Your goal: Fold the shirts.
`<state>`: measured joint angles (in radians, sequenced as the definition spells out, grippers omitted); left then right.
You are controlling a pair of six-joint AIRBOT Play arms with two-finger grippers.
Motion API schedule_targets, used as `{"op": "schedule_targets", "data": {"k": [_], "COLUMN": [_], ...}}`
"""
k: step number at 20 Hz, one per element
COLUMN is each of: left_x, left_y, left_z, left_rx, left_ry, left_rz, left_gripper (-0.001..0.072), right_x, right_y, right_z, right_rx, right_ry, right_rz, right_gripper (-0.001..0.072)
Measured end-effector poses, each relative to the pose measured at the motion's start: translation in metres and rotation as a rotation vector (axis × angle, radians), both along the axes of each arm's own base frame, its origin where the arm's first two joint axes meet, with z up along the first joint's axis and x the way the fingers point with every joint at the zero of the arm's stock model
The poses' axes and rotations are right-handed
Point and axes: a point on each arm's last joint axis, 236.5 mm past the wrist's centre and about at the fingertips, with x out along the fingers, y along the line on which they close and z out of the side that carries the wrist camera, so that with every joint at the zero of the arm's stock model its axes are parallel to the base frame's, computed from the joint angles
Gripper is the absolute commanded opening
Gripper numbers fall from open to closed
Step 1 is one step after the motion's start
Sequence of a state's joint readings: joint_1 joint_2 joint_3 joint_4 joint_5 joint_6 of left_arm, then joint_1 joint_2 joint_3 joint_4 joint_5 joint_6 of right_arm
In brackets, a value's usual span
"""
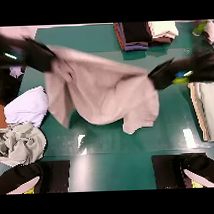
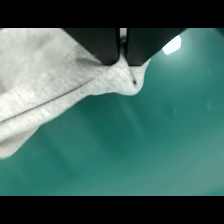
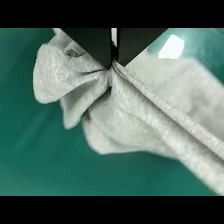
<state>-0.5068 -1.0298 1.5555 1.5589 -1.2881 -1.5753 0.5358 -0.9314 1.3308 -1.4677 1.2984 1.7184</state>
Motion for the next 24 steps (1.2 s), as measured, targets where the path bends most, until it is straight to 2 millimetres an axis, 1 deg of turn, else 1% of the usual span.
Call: {"op": "schedule_targets", "data": {"k": [1, 2, 3, 4, 5, 6, 8, 9, 12, 13, 14, 15, 16, 17, 19, 20, 22, 23, 24], "left_x": [0.004, 0.007, 0.008, 0.009, 0.011, 0.012, 0.021, 0.029, 0.060, 0.071, 0.079, 0.087, 0.093, 0.096, 0.094, 0.088, 0.070, 0.056, 0.043], "left_y": [0.000, 0.001, 0.003, 0.005, 0.006, 0.007, 0.005, 0.003, -0.007, -0.007, -0.003, 0.003, 0.012, 0.023, 0.051, 0.064, 0.088, 0.093, 0.094], "left_z": [-0.030, -0.062, -0.088, -0.110, -0.127, -0.140, -0.152, -0.153, -0.140, -0.133, -0.129, -0.126, -0.124, -0.126, -0.135, -0.143, -0.164, -0.177, -0.189], "left_rx": [0.042, 0.088, 0.125, 0.158, 0.182, 0.202, 0.210, 0.206, 0.166, 0.146, 0.129, 0.112, 0.093, 0.087, 0.097, 0.112, 0.146, 0.156, 0.156], "left_ry": [0.058, 0.116, 0.163, 0.201, 0.226, 0.244, 0.230, 0.199, 0.061, 0.016, -0.006, -0.020, -0.023, -0.008, 0.055, 0.107, 0.230, 0.304, 0.371], "left_rz": [0.002, 0.004, 0.005, 0.007, 0.008, 0.010, 0.009, 0.009, 0.005, 0.017, 0.039, 0.070, 0.109, 0.144, 0.218, 0.250, 0.299, 0.306, 0.302], "left_gripper": [0.0028, 0.0028, 0.0028, 0.0028, 0.0028, 0.0028, 0.0027, 0.0027, 0.0030, 0.0173, 0.0472, 0.0506, 0.0507, 0.0508, 0.0508, 0.0509, 0.0509, 0.0510, 0.0509], "right_x": [-0.004, -0.008, -0.013, -0.016, -0.020, -0.022, -0.024, -0.022, -0.011, -0.004, 0.002, 0.008, 0.016, 0.023, 0.034, 0.039, 0.046, 0.048, 0.048], "right_y": [0.005, 0.010, 0.012, 0.014, 0.015, 0.016, 0.017, 0.018, 0.018, 0.015, 0.012, 0.008, 0.004, 0.000, -0.006, -0.010, -0.019, -0.022, -0.024], "right_z": [-0.028, -0.051, -0.074, -0.091, -0.106, -0.119, -0.132, -0.136, -0.138, -0.138, -0.137, -0.136, -0.134, -0.132, -0.127, -0.123, -0.115, -0.112, -0.109], "right_rx": [-0.029, -0.051, -0.077, -0.094, -0.110, -0.125, -0.136, -0.133, -0.106, -0.092, -0.079, -0.068, -0.049, -0.025, 0.028, 0.048, 0.072, 0.075, 0.080], "right_ry": [0.059, 0.102, 0.149, 0.181, 0.209, 0.233, 0.249, 0.245, 0.227, 0.219, 0.212, 0.206, 0.191, 0.186, 0.186, 0.184, 0.183, 0.181, 0.180], "right_rz": [0.013, 0.023, 0.033, 0.038, 0.042, 0.045, 0.047, 0.046, 0.010, -0.018, -0.041, -0.067, -0.097, -0.125, -0.175, -0.197, -0.226, -0.229, -0.231], "right_gripper": [0.0015, 0.0016, 0.0016, 0.0016, 0.0015, 0.0016, 0.0016, 0.0016, 0.0017, 0.0016, 0.0024, 0.0144, 0.0406, 0.0528, 0.0528, 0.0529, 0.0528, 0.0525, 0.0524]}}
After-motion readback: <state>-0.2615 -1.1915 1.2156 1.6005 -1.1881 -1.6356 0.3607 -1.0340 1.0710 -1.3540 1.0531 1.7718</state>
